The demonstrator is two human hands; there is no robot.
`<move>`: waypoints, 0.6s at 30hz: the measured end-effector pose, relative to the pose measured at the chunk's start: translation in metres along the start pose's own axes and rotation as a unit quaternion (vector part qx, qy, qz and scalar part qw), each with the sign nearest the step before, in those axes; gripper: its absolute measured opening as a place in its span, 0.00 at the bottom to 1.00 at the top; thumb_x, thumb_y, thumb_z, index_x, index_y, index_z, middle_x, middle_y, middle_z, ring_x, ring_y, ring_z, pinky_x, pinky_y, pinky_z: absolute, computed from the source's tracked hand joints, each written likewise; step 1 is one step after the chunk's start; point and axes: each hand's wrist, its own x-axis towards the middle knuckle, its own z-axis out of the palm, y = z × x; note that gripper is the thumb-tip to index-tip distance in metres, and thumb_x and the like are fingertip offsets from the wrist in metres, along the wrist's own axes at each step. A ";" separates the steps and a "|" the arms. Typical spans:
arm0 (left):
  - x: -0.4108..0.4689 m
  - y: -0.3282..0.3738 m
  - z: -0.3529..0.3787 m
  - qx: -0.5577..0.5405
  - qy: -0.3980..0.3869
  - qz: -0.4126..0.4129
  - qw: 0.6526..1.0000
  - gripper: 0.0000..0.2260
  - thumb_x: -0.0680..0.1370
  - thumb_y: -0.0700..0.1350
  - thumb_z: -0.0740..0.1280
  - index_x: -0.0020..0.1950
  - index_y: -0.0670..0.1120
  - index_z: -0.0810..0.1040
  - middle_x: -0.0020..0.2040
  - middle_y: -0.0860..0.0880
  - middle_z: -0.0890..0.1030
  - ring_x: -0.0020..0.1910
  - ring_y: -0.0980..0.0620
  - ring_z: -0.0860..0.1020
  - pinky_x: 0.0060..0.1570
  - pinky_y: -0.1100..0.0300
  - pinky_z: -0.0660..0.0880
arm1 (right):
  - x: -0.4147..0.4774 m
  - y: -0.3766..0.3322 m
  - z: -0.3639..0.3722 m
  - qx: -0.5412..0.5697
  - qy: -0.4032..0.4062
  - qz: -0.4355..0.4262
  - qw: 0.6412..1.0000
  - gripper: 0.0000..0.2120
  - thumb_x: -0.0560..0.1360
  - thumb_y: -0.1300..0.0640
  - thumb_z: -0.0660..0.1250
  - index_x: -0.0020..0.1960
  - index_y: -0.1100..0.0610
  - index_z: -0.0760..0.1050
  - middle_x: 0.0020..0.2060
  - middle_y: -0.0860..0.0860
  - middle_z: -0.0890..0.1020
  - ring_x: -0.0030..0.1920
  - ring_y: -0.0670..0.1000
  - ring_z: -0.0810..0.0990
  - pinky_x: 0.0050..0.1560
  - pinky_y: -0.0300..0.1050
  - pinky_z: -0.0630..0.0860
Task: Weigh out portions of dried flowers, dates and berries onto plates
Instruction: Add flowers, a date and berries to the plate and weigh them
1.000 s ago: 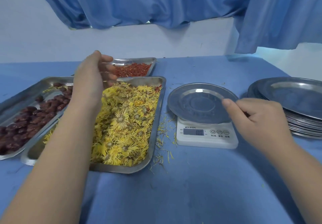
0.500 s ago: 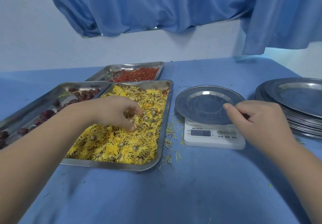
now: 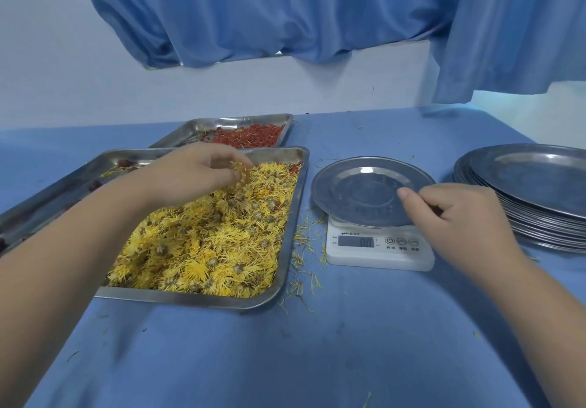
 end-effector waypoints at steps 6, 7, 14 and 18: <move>0.027 0.043 0.031 -0.099 -0.002 0.036 0.994 0.13 0.79 0.46 0.64 0.61 0.59 0.76 0.49 0.54 0.84 0.42 0.61 0.82 0.42 0.63 0.77 | 0.000 0.006 -0.001 0.013 0.003 0.028 1.000 0.26 0.77 0.53 0.65 0.26 0.58 0.57 0.20 0.49 0.58 0.24 0.52 0.59 0.28 0.45 0.58; 0.035 0.052 0.039 -0.105 -0.002 0.044 0.994 0.13 0.79 0.44 0.65 0.61 0.57 0.76 0.49 0.52 0.84 0.40 0.61 0.82 0.40 0.66 0.76 | 0.001 0.006 -0.002 0.017 0.005 0.032 0.999 0.26 0.77 0.53 0.65 0.26 0.57 0.56 0.20 0.49 0.58 0.24 0.52 0.58 0.28 0.44 0.57; 0.087 0.099 0.085 -0.062 -0.050 0.083 0.993 0.17 0.76 0.45 0.67 0.65 0.53 0.74 0.40 0.56 0.82 0.41 0.59 0.79 0.37 0.71 0.70 | 0.001 0.008 -0.001 0.042 -0.001 0.040 0.998 0.25 0.77 0.53 0.65 0.26 0.59 0.59 0.20 0.50 0.60 0.25 0.53 0.60 0.28 0.49 0.64; 0.094 0.101 0.093 0.039 -0.082 0.085 0.992 0.24 0.76 0.55 0.69 0.70 0.53 0.69 0.53 0.56 0.81 0.53 0.55 0.78 0.50 0.61 0.71 | 0.001 0.007 0.001 0.044 -0.009 0.029 0.999 0.26 0.77 0.53 0.65 0.25 0.58 0.59 0.21 0.50 0.59 0.25 0.53 0.60 0.28 0.49 0.63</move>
